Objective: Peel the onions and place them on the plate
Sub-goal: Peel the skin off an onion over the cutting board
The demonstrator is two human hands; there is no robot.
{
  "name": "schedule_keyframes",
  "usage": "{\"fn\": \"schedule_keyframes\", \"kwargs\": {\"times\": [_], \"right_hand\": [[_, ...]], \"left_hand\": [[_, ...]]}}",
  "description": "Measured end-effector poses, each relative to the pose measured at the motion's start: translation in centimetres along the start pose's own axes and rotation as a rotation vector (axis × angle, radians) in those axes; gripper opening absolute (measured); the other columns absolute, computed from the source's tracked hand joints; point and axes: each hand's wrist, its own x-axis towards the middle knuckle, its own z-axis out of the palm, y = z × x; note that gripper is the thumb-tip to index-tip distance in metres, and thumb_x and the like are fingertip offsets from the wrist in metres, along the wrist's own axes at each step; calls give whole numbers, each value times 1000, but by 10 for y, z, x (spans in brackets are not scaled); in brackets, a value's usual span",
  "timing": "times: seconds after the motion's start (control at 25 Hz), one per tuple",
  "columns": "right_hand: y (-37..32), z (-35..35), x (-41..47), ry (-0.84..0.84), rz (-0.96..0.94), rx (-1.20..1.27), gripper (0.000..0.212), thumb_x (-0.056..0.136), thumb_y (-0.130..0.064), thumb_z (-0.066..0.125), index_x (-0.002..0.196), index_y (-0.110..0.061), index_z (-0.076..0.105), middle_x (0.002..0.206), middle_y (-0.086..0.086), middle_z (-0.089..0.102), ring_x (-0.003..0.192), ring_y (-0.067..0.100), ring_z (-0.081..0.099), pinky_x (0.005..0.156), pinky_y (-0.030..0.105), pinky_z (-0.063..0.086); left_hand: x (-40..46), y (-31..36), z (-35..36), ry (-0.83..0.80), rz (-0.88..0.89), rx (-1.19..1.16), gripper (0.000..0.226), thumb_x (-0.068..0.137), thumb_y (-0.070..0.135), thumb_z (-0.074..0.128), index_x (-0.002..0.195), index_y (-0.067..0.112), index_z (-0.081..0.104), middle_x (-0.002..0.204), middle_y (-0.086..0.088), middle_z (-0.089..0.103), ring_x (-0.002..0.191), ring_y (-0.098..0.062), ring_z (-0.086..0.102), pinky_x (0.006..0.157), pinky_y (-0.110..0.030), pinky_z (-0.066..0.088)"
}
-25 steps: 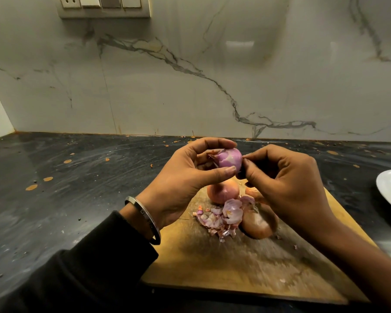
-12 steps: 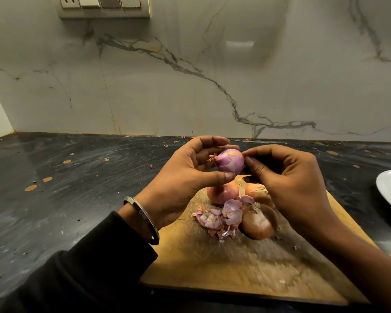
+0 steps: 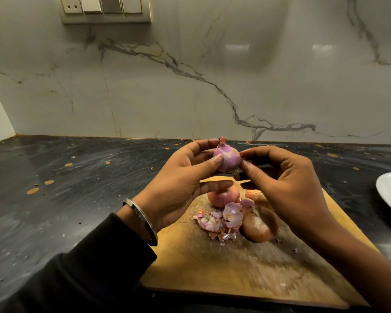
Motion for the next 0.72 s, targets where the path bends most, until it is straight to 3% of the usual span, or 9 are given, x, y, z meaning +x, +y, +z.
{"fn": "schedule_keyframes", "kwargs": {"times": [0.2,0.36,0.52,0.72], "right_hand": [[-4,0,0,51,-79,-42,26,86,-26,70,112,-23,70,96,-8,74,94,11,71,77,26,59],[-4,-3,1,60,-91,-30,16,87,-17,70,100,-25,74,91,-10,75,89,11,72,71,23,59],[-5,-2,1,47,-74,-58,12,83,-24,71,95,-23,72,87,-11,74,86,12,71,72,23,59],[-2,0,0,113,-72,-180,9,89,-13,70,86,-20,66,78,-6,67,76,12,65,68,31,57]], "left_hand": [[-1,-2,3,-26,17,178,30,93,7,57,121,14,63,117,-11,70,103,-26,67,81,-31,58],[-3,-3,6,-52,17,252,30,94,7,57,122,13,60,113,-11,70,100,-27,69,85,-38,57],[-3,-4,7,-64,11,243,28,94,8,56,122,12,60,110,-10,72,95,-20,68,81,-31,57],[-7,-8,13,-114,32,310,42,74,17,75,115,20,62,107,0,71,98,-16,70,80,-29,60]]}}
